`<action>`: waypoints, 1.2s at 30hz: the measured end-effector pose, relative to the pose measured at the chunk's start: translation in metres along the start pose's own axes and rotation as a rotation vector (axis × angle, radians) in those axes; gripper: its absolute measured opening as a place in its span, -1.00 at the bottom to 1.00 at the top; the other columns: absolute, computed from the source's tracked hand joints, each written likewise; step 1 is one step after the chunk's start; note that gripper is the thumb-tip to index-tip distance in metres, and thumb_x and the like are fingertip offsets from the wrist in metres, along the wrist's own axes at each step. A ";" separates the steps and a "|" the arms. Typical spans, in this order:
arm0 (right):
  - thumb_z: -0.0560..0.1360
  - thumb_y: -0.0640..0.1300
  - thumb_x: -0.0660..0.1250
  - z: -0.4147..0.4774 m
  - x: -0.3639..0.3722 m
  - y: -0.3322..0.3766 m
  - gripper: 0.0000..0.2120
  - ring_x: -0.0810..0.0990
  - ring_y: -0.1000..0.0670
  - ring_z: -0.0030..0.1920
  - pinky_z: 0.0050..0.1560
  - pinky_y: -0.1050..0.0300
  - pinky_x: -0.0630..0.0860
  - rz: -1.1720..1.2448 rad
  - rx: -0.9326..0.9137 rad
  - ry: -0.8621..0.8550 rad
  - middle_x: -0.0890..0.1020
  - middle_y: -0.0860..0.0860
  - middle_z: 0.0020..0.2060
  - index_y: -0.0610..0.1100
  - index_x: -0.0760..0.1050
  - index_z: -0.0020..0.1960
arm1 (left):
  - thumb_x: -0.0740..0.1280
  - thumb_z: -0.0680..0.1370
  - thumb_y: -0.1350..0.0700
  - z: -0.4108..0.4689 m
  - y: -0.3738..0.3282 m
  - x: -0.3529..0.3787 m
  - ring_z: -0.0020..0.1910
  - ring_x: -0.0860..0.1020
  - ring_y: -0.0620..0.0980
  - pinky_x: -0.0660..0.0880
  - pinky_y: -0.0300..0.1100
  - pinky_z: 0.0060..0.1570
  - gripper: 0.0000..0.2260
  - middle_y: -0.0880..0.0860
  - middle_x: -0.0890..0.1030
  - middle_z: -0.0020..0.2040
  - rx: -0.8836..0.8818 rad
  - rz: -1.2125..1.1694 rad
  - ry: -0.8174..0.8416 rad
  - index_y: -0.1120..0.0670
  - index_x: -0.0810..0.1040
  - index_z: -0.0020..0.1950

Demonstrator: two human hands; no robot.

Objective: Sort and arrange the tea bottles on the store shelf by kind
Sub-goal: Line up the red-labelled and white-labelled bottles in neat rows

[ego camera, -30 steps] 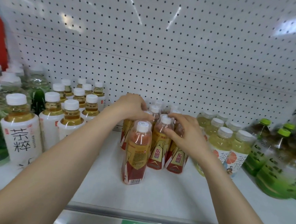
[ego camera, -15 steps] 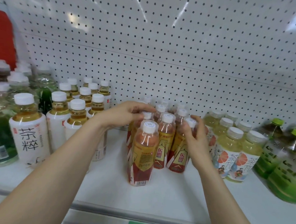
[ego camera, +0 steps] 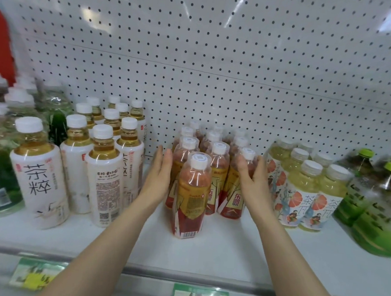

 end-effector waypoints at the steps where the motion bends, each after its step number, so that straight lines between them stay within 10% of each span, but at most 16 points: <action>1: 0.55 0.33 0.16 0.000 0.001 0.000 -0.43 0.43 0.06 0.26 0.16 0.11 0.34 0.005 0.008 0.013 0.44 0.08 0.30 0.05 0.25 0.45 | -0.11 0.32 -0.57 0.010 0.005 0.005 0.56 0.12 -0.01 0.06 0.09 0.50 -0.11 -0.08 0.15 0.58 -0.047 -0.029 0.036 -0.18 0.09 0.58; 5: 0.51 0.40 0.14 0.002 0.000 -0.004 -0.39 0.45 0.07 0.25 0.19 0.07 0.39 0.001 0.015 0.055 0.46 0.11 0.27 0.07 0.26 0.43 | -0.10 0.24 -0.66 0.022 0.019 0.022 0.37 0.46 0.01 0.39 0.11 0.35 -0.13 -0.03 0.51 0.39 -0.077 -0.137 0.163 -0.30 0.36 0.42; 12: 0.53 0.35 0.16 0.002 0.003 -0.002 -0.48 0.47 0.09 0.22 0.18 0.09 0.41 0.029 0.029 0.060 0.49 0.13 0.22 0.09 0.30 0.37 | -0.12 0.22 -0.67 0.020 0.025 0.024 0.39 0.43 0.03 0.37 0.17 0.36 -0.15 -0.03 0.48 0.41 -0.056 -0.119 0.195 -0.36 0.31 0.42; 18: 0.55 0.31 0.19 -0.010 -0.014 0.004 -0.40 0.45 -0.01 0.33 0.28 -0.08 0.46 -0.149 -0.025 -0.031 0.40 0.02 0.39 0.05 0.23 0.48 | 0.06 0.57 -0.31 -0.036 -0.018 -0.013 0.27 0.37 -0.33 0.35 -0.30 0.24 -0.50 -0.22 0.40 0.35 0.253 -0.031 -0.193 -0.10 0.32 0.43; 23: 0.50 0.30 0.27 -0.015 -0.025 0.010 -0.37 0.49 -0.03 0.29 0.24 -0.18 0.51 -0.207 -0.116 -0.092 0.44 0.00 0.35 0.08 0.25 0.47 | 0.45 0.36 -0.20 -0.062 -0.014 0.004 0.16 0.46 -0.27 0.50 -0.19 0.15 -0.33 -0.16 0.41 0.28 0.372 0.294 0.112 -0.18 0.27 0.41; 30: 0.57 0.02 0.32 -0.016 -0.028 0.012 -0.47 0.50 -0.08 0.31 0.26 -0.20 0.50 -0.246 -0.162 -0.076 0.47 -0.07 0.36 0.01 0.24 0.49 | 0.36 0.54 0.06 -0.056 -0.008 -0.008 0.29 0.39 -0.42 0.40 -0.29 0.32 -0.39 -0.20 0.37 0.41 0.283 0.049 0.441 -0.21 0.19 0.51; 36: 0.52 0.21 0.32 -0.012 -0.026 0.023 -0.40 0.54 -0.04 0.24 0.20 -0.17 0.54 -0.263 -0.148 -0.094 0.43 -0.04 0.37 0.08 0.24 0.48 | 0.46 0.23 -0.34 -0.065 -0.030 -0.010 0.19 0.45 -0.15 0.49 -0.10 0.17 -0.13 -0.15 0.34 0.27 0.345 0.382 0.004 -0.17 0.16 0.44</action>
Point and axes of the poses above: each hand's wrist, its own z-axis towards the middle knuckle, its own x-axis out of the palm, y = z × x, the point moved 7 cm from there along z, towards the middle knuckle
